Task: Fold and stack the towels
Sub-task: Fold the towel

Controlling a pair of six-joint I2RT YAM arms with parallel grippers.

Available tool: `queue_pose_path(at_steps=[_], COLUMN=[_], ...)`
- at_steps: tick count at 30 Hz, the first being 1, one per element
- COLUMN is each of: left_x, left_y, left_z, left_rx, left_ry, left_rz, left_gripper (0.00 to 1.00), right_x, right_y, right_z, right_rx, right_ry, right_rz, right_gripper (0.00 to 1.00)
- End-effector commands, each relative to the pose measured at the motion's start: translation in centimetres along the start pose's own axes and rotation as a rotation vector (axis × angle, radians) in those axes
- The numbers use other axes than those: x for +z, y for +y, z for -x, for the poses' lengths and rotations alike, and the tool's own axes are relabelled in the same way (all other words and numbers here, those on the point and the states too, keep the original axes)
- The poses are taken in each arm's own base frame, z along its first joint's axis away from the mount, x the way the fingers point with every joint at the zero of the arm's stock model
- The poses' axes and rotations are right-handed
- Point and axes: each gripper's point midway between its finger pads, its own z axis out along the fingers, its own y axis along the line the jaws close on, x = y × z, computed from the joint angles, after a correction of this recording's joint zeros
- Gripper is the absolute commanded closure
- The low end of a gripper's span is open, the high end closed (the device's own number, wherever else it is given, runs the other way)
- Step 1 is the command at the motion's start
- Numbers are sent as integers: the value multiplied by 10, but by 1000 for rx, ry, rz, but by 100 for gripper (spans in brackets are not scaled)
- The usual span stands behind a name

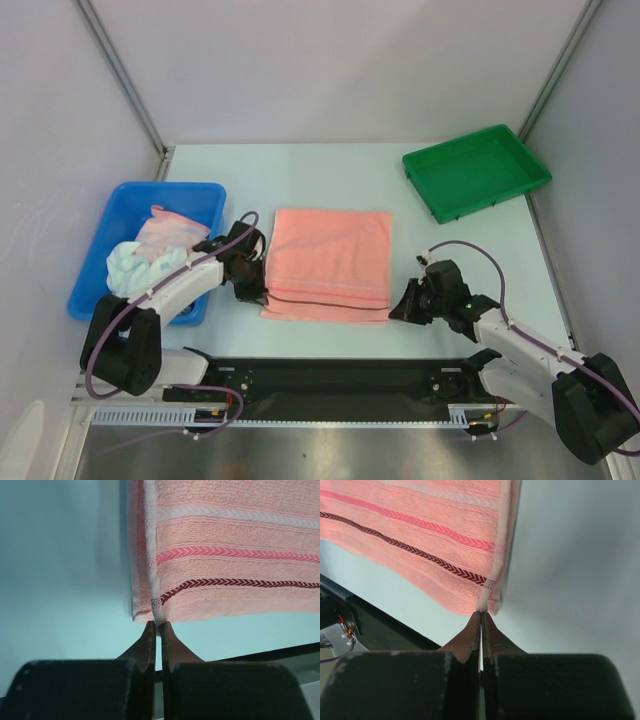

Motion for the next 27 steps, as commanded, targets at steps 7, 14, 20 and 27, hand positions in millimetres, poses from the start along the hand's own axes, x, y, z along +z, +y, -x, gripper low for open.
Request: queue_pose_path(at_steps=[7, 14, 20, 27], left_x=[-9, -31, -4, 10], left_y=[-6, -22, 21, 24], left_z=[-12, -5, -38, -51], left_rx=[-31, -94, -88, -63], left_ry=[-5, -39, 68, 143], left_rz=[33, -28, 180, 228], left_gripper=[100, 100, 100, 100], right_x=[-4, -19, -16, -11], right_y=[4, 17, -2, -7], right_z=[0, 16, -9, -23], right_rx=[-28, -71, -35, 0], right_ry=[-7, -42, -1, 32], right_rz=[20, 18, -5, 2], right_gripper=[100, 100, 100, 100])
